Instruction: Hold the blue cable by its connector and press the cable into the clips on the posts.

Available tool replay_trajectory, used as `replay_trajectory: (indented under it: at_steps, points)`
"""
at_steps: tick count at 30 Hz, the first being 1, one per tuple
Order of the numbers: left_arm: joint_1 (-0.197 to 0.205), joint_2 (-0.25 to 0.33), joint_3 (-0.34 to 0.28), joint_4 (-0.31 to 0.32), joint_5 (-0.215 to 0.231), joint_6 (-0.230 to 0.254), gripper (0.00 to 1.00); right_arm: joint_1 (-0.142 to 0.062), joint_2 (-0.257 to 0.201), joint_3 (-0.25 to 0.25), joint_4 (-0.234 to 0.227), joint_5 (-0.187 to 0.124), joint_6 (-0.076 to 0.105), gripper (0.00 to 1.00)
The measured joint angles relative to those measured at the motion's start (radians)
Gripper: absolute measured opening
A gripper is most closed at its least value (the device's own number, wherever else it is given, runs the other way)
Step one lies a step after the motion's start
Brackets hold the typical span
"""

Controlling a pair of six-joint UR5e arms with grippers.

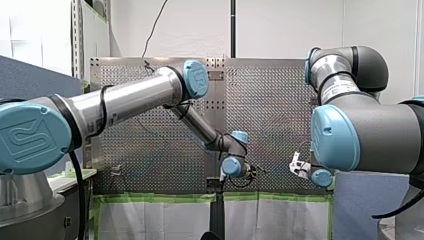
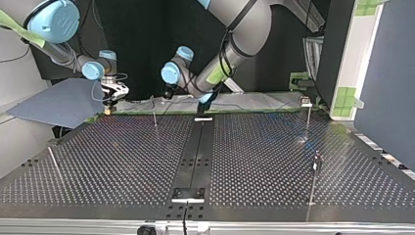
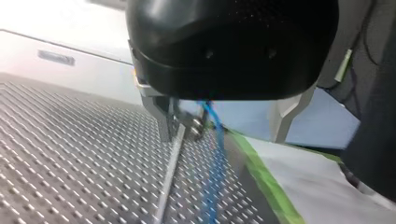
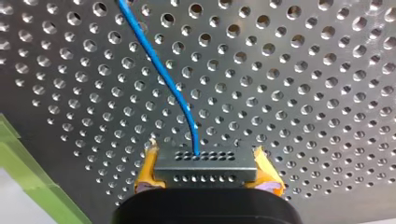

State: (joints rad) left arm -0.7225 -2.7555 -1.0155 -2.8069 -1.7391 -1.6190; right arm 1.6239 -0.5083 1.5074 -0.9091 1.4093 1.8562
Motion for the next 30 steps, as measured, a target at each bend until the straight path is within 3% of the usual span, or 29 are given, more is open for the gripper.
replay_trajectory:
  at_steps: [5, 16, 25, 30]
  points:
    - [-0.018, 0.04, -0.04, 0.03, -0.001, 0.0, 1.0, 0.006, 0.001, 0.0, 0.019, 0.003, 0.0, 0.0]
    - [-0.051, 0.121, -0.129, 0.033, -0.008, -0.01, 1.0, 0.013, 0.001, 0.0, 0.028, 0.004, 0.001, 0.0]
    - [-0.07, 0.125, -0.208, 0.084, -0.044, -0.071, 1.0, 0.016, 0.002, 0.0, 0.027, 0.004, 0.002, 0.0]
    - [-0.077, 0.1, -0.209, 0.126, -0.075, -0.105, 1.0, 0.018, 0.002, 0.0, 0.024, 0.004, 0.005, 0.0]
